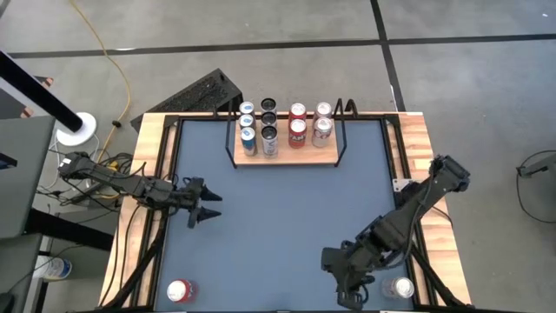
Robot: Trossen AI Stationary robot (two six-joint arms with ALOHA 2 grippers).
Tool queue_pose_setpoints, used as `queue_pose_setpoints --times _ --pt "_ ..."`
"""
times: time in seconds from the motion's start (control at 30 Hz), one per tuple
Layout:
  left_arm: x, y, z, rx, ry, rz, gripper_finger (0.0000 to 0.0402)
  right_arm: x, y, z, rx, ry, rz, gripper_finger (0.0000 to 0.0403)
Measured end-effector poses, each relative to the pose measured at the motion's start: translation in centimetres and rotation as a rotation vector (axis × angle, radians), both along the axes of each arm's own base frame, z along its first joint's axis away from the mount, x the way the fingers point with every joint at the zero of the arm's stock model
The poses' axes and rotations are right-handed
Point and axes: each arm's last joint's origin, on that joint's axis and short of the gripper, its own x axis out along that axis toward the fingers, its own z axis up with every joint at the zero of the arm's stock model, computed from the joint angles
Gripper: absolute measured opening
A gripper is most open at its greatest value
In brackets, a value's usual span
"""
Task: Place canned beverage on shelf
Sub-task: Move the red-silver soda can
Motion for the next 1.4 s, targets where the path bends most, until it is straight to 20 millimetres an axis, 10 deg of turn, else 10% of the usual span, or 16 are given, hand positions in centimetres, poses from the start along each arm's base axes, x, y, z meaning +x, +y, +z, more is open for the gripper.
queue_pose_setpoints --times 0.53,1.07,1.4 --pt "0.0 0.0 0.0 0.062 -0.006 -0.008 0.0302 -3.8 1.8 1.3 -0.223 0.523 -0.297 0.0022" --pt "0.0 0.0 0.0 0.026 -0.004 0.0 0.0302 -6.9 2.8 -3.5 -0.406 0.749 -0.345 0.0294" --pt "0.0 0.0 0.0 0.019 -0.004 0.001 0.0302 -9.5 3.3 -7.5 -0.417 0.934 -0.24 0.0373"
